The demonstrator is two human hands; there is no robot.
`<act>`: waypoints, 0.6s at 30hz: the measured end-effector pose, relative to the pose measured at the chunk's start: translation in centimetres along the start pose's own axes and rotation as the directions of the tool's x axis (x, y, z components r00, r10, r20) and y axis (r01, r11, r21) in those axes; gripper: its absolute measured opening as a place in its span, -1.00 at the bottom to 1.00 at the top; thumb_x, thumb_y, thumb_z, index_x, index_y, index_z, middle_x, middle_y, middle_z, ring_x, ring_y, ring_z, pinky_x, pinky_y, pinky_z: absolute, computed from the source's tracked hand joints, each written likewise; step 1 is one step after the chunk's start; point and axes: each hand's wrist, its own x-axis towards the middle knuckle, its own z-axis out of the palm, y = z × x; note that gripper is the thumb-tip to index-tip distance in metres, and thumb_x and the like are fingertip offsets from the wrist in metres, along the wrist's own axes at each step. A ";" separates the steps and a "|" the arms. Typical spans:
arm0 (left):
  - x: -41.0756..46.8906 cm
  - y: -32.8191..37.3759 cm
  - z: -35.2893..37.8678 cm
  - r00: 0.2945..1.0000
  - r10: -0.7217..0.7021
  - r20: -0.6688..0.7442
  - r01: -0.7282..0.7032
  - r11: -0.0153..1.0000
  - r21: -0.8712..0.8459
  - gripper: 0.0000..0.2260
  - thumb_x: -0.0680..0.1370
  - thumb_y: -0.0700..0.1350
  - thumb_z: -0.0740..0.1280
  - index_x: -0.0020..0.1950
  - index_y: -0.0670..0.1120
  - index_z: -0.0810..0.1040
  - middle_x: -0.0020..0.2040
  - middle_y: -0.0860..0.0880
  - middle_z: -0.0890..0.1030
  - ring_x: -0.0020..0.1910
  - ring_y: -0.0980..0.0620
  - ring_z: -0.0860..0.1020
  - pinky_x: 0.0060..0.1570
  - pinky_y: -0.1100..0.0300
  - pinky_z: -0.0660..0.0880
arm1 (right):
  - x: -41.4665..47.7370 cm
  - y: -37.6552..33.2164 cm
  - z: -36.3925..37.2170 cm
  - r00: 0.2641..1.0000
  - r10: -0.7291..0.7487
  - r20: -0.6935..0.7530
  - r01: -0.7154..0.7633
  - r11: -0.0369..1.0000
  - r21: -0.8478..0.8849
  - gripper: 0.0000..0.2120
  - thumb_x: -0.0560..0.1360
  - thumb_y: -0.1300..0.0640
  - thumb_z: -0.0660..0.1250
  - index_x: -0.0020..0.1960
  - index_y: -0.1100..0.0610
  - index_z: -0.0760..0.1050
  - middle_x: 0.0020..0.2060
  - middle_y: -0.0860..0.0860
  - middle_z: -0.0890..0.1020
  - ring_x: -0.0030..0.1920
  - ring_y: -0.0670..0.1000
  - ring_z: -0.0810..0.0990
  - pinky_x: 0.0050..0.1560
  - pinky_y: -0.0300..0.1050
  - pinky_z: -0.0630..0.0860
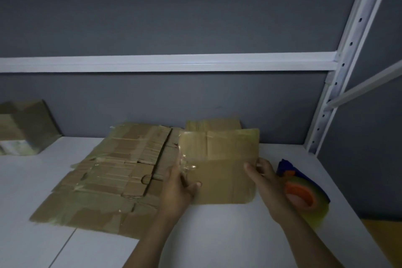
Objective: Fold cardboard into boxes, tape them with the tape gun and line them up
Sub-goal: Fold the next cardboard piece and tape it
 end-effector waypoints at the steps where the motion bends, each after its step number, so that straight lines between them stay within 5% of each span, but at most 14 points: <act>1: -0.3 0.0 0.0 1.000 0.005 -0.026 -0.006 1.000 -0.011 -0.33 0.32 -0.04 0.53 0.40 0.08 0.40 0.09 0.06 0.51 -0.01 0.23 0.52 0.07 0.07 0.54 | 0.0 0.0 -0.2 1.000 -0.008 -0.018 0.008 1.000 -0.025 -0.74 0.57 -0.08 0.21 0.23 -0.05 0.34 -0.02 -0.18 0.51 -0.07 -0.18 0.49 -0.25 -0.26 0.40; 5: -1.3 1.9 -1.3 0.986 0.164 -0.034 -0.168 0.973 -0.162 -0.39 0.37 0.27 0.35 0.42 0.23 0.37 0.38 0.15 0.36 0.34 0.27 0.36 0.23 0.30 0.40 | 0.7 -1.1 -0.8 0.989 -0.021 -0.146 0.045 0.986 0.161 -0.59 0.57 -0.22 0.06 0.20 -0.04 0.52 0.08 -0.03 0.62 0.04 -0.01 0.57 0.11 0.08 0.52; 7: -1.6 3.3 -2.2 0.978 0.208 -0.008 -0.202 0.942 -0.268 -0.48 0.46 0.31 0.19 0.35 0.14 0.49 0.43 0.14 0.38 0.40 0.26 0.32 0.28 0.38 0.31 | 1.3 -2.3 -1.3 0.988 0.036 -0.151 0.002 0.970 0.245 -0.47 0.59 -0.23 0.03 0.00 0.08 0.65 -0.06 0.01 0.69 0.00 0.05 0.62 0.12 0.08 0.51; 10: -1.5 4.7 -3.0 0.995 0.079 0.055 -0.046 0.890 -0.453 -0.36 0.46 0.44 0.04 -0.07 -0.03 0.68 0.16 0.07 0.64 0.23 0.20 0.52 0.23 0.21 0.36 | 1.9 -3.3 -2.0 0.995 0.057 -0.084 -0.050 0.995 0.087 -0.53 0.57 -0.12 0.21 -0.31 0.15 0.65 -0.12 0.05 0.71 0.01 0.10 0.63 0.09 0.03 0.50; 13: -0.2 6.5 -3.6 0.990 -0.123 0.063 0.138 0.909 -0.394 -0.54 0.44 0.26 0.36 -0.50 -0.05 0.49 -0.32 0.10 0.63 -0.18 0.10 0.58 -0.06 0.15 0.44 | 1.9 -3.3 -3.2 0.998 0.013 0.065 -0.007 0.996 -0.093 -0.87 0.46 0.09 0.41 -0.06 0.14 0.63 -0.02 0.11 0.66 0.11 0.12 0.58 0.02 -0.07 0.48; 15: 1.2 7.2 -4.0 0.979 -0.116 0.166 0.157 0.951 -0.267 -0.71 0.37 0.12 0.47 -0.34 -0.08 0.55 -0.32 0.09 0.62 -0.24 0.06 0.57 -0.15 0.11 0.49 | 1.8 -3.1 -4.0 0.976 0.054 0.209 0.000 0.968 -0.249 -0.68 0.39 0.08 0.50 0.13 -0.04 0.55 0.16 0.00 0.57 0.18 0.01 0.54 0.10 -0.09 0.51; 16: 2.0 7.5 -4.2 0.962 -0.122 0.244 0.153 0.982 -0.113 -0.73 0.36 0.12 0.50 -0.13 -0.06 0.61 -0.14 0.08 0.65 -0.10 0.06 0.59 -0.08 0.11 0.52 | 1.7 -3.0 -4.3 0.961 0.093 0.262 -0.005 0.947 -0.321 -0.54 0.36 0.03 0.53 0.22 -0.13 0.49 0.25 -0.06 0.48 0.23 -0.01 0.49 0.19 -0.01 0.51; 18: 3.3 7.9 -4.1 0.899 -0.171 0.403 0.076 0.968 0.240 -0.30 0.32 0.27 0.50 0.38 0.06 0.41 0.35 0.03 0.45 0.32 0.02 0.44 0.20 0.11 0.46 | 1.6 -3.0 -4.1 0.940 0.136 0.312 0.026 0.886 -0.463 -0.33 0.37 -0.08 0.50 0.41 -0.17 0.30 0.38 -0.12 0.30 0.32 -0.04 0.38 0.32 0.03 0.43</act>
